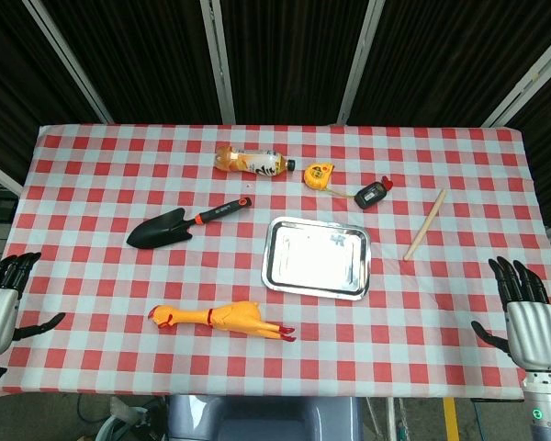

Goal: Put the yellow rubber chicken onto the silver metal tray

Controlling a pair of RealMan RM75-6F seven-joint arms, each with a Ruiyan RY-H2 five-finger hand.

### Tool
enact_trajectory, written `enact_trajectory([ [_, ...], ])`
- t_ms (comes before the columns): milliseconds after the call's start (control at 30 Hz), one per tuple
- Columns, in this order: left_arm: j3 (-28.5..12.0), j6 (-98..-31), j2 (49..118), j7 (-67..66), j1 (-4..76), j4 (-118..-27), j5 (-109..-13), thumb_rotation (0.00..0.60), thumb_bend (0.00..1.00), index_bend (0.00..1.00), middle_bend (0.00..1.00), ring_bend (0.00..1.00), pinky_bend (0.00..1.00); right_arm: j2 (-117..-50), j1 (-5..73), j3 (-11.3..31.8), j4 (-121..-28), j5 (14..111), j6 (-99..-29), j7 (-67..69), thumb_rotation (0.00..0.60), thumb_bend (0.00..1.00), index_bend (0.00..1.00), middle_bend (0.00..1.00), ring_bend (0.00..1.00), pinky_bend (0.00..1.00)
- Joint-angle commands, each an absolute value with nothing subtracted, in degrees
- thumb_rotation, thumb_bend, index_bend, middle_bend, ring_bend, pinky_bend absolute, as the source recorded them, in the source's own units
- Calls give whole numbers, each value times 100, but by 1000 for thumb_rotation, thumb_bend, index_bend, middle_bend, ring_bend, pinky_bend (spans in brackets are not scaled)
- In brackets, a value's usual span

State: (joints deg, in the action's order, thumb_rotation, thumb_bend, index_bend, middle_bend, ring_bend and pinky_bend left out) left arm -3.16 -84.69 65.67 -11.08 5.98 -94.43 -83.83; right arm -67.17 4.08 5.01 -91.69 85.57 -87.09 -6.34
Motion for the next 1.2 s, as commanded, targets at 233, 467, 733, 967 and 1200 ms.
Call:
enact_trajectory([
  [233, -287, -8414, 6507, -984, 613, -9459, -8403, 600, 25, 103, 120, 98, 64, -6696, 446, 478, -9192, 8598, -8646, -614, 600, 190, 0, 84, 38, 112],
  [467, -280, -8463, 6513, -945, 603, -9439, -8454, 600, 26, 107, 125, 98, 64, -6713, 439, 439, -9146, 8665, -8657, -499, 600, 190, 0, 84, 38, 112],
  [733, -239, -8352, 6438, -712, 655, -9463, -8531, 600, 25, 119, 126, 98, 64, -6761, 489, 379, -9042, 8826, -8623, -384, 600, 191, 0, 84, 37, 112],
  [967, -222, -7954, 6391, -376, 873, -9524, -8562, 600, 28, 167, 184, 135, 101, -6747, 501, 368, -9032, 8844, -8609, -365, 600, 190, 0, 84, 38, 112],
  [1200, -193, -7459, 6569, -623, 1309, -9447, -8866, 600, 53, 239, 287, 230, 249, -6718, 489, 354, -9040, 8881, -8646, -340, 600, 191, 0, 84, 38, 112],
])
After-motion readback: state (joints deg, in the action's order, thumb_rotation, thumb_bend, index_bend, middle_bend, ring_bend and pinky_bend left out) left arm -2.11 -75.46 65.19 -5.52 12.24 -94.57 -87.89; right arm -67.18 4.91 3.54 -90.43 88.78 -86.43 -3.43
